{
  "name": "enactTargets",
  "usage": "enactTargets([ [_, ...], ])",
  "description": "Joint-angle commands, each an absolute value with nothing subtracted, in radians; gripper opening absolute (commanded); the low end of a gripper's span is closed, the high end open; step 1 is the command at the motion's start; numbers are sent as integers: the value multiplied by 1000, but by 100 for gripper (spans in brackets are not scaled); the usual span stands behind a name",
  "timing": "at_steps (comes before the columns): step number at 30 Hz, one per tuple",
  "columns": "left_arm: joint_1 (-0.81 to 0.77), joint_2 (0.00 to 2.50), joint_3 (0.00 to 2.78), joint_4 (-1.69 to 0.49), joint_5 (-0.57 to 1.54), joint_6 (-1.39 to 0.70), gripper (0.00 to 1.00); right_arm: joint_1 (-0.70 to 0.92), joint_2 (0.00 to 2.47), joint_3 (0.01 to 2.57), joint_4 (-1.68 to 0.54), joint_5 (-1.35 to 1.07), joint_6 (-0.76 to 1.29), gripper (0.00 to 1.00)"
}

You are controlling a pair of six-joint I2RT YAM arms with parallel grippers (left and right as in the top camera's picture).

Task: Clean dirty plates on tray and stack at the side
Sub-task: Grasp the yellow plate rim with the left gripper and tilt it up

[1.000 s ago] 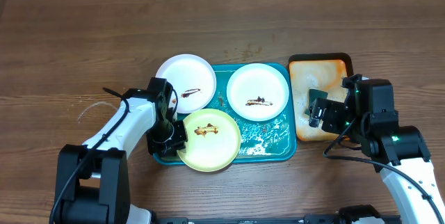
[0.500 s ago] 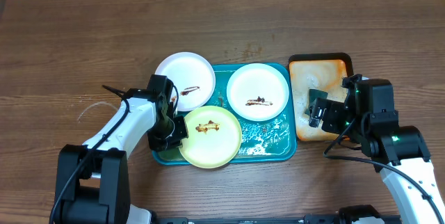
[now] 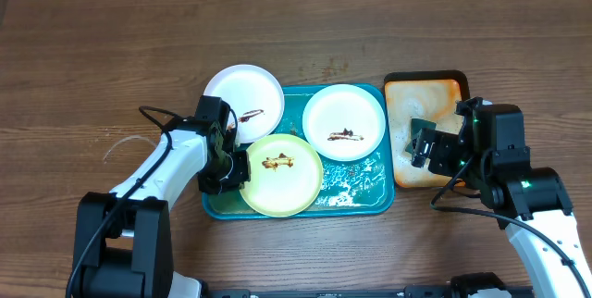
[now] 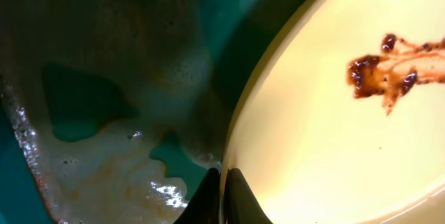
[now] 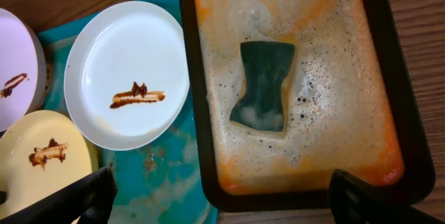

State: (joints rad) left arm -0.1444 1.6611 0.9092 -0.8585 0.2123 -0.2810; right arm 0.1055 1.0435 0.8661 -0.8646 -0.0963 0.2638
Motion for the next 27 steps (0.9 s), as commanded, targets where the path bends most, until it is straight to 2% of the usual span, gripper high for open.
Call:
enactTargets([
  [1, -151, 1668, 903, -866, 211, -201, 9, 110, 1038, 894, -859, -87, 258, 99],
  [3, -151, 1668, 905, -879, 212, -204, 16, 110, 1038, 894, -859, -87, 258, 99],
  [4, -151, 1668, 907, -900, 212, -213, 32, 110, 1038, 894, -859, -87, 258, 99],
  [6, -151, 1668, 908, -952, 221, -249, 39, 110, 1038, 894, -862, -87, 258, 99],
  [14, -155, 1668, 908, -1040, 360, -445, 40, 110, 1038, 894, -866, -87, 258, 99],
  [21, -220, 1668, 907, -999, 350, -508, 39, 110, 1038, 894, -870, -88, 258, 99],
  [27, -297, 1668, 905, -998, 251, -567, 40, 110, 1038, 894, -870, -87, 258, 99],
])
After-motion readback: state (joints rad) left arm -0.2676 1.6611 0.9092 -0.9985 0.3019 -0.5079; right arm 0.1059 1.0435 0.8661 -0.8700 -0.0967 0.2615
